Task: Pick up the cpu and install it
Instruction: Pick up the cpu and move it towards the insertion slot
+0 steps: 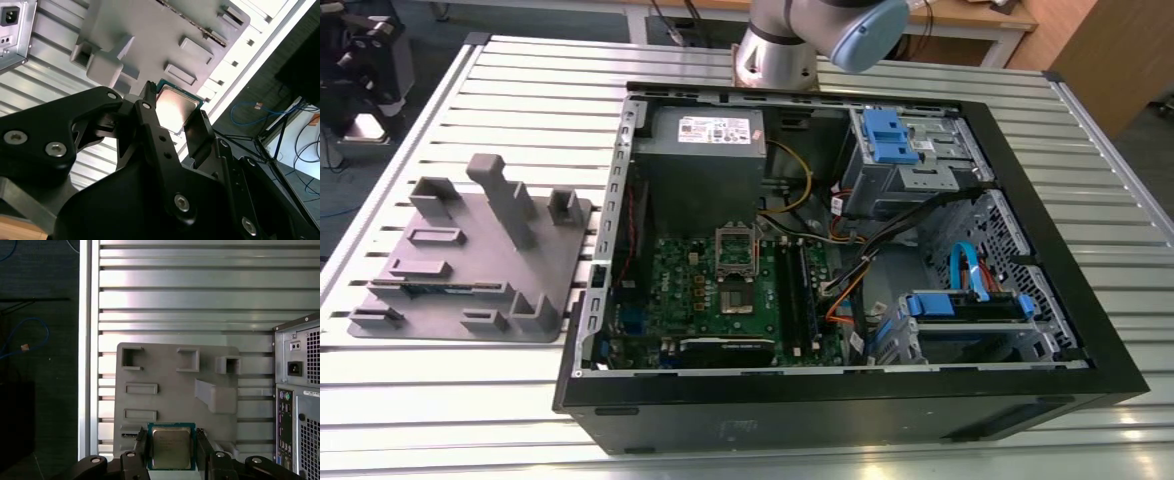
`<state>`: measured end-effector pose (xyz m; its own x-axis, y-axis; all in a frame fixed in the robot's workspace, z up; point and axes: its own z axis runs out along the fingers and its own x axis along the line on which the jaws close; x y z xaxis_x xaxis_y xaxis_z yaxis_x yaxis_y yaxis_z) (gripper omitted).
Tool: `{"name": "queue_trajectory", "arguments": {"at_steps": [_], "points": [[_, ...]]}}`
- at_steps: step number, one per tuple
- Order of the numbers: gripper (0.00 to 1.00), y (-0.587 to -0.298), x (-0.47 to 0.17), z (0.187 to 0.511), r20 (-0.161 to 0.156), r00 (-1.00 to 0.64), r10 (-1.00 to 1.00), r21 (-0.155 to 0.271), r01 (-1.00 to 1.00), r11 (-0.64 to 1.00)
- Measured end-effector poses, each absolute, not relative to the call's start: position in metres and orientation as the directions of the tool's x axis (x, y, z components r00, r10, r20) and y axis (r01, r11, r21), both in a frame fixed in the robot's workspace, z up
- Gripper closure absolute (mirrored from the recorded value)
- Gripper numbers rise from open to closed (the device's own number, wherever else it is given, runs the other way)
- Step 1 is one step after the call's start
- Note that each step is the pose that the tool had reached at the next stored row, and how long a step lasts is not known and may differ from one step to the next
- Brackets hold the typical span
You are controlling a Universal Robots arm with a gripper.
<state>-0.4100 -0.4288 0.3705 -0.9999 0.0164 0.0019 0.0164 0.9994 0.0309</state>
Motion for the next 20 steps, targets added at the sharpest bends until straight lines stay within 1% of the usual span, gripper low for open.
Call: {"name": "queue_trajectory", "arguments": {"at_steps": [20], "points": [[0.53,-0.429,-0.354,0.371,0.003,-1.000,0.016,0.031,0.016,0.999]]}}
